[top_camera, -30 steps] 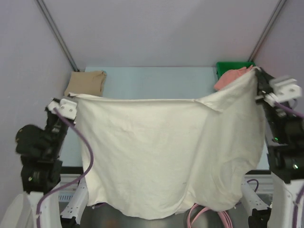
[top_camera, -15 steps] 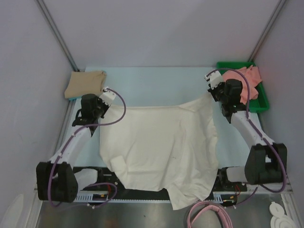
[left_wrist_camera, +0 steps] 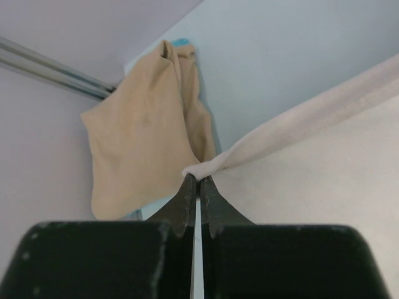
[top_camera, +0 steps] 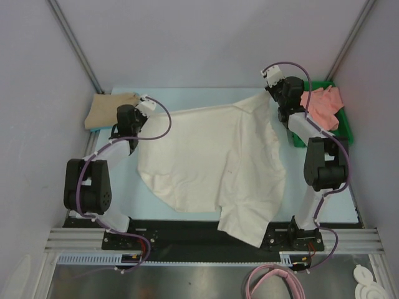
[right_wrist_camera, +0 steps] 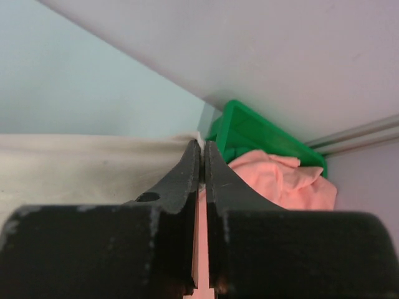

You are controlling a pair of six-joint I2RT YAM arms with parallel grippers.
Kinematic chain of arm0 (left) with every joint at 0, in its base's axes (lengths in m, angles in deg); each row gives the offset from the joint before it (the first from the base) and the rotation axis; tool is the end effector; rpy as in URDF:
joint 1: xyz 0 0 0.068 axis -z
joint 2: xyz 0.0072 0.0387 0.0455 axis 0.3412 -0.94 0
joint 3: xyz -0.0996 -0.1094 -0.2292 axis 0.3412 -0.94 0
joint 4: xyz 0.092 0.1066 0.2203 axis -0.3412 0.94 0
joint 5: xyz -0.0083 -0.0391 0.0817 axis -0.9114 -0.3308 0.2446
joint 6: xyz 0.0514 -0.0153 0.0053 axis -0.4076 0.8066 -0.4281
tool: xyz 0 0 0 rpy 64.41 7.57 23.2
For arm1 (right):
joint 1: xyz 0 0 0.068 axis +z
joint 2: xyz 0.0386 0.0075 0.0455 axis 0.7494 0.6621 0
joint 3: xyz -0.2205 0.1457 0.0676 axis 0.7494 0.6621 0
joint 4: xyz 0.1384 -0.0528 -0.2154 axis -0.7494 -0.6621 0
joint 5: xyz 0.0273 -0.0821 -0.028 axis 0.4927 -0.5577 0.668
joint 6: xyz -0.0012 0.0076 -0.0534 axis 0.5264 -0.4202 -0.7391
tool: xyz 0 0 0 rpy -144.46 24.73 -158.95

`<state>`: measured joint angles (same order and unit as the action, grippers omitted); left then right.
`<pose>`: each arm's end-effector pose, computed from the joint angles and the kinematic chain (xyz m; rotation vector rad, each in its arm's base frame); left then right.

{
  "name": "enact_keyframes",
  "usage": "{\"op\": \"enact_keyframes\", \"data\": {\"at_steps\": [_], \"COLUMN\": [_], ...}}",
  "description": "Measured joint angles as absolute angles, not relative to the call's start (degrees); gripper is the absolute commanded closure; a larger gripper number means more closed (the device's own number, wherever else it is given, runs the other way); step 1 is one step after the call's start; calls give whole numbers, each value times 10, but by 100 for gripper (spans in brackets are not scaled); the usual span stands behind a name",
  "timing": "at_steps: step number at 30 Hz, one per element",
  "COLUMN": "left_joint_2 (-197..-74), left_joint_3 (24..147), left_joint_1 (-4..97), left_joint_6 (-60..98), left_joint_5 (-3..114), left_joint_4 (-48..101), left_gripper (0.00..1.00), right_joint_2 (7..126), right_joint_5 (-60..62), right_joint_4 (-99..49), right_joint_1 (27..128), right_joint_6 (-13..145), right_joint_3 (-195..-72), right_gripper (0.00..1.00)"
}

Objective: Fold and stack the t-shirts
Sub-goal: Flatten the tshirt out

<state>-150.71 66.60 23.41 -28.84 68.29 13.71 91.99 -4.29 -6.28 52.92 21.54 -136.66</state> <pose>0.3549 -0.0187 0.2369 0.6216 1.8803 0.4506 0.4477 0.0358 0.2868 -0.6555 1.6286 -0.3864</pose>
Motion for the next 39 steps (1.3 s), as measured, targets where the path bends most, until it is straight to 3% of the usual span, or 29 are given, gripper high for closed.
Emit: {"op": "enact_keyframes", "data": {"at_steps": [11,16,19,28,39], "left_joint_2": [-1612,-1598,-1544,-1197,-1006], "left_joint_3": [679,670,656,698,891], "left_joint_1": [236,252,259,277,286], "left_joint_6": [-414,-439,-420,-264,-220], "left_joint_5": [709,721,721,664,632], "left_joint_4": [-103,-168,-132,122,400], "left_gripper": [100,99,100,100,100], "right_joint_2": [1000,996,968,674,313], "right_joint_5": [-77,-92,-85,-14,2], "right_joint_4": [-42,-39,-75,-222,-352], "right_joint_1": [539,546,533,489,479], "right_joint_6": [202,206,240,347,339], "right_joint_3": [-1407,-1407,-1407,-1414,-1473], "right_gripper": [100,100,100,100,100]}}
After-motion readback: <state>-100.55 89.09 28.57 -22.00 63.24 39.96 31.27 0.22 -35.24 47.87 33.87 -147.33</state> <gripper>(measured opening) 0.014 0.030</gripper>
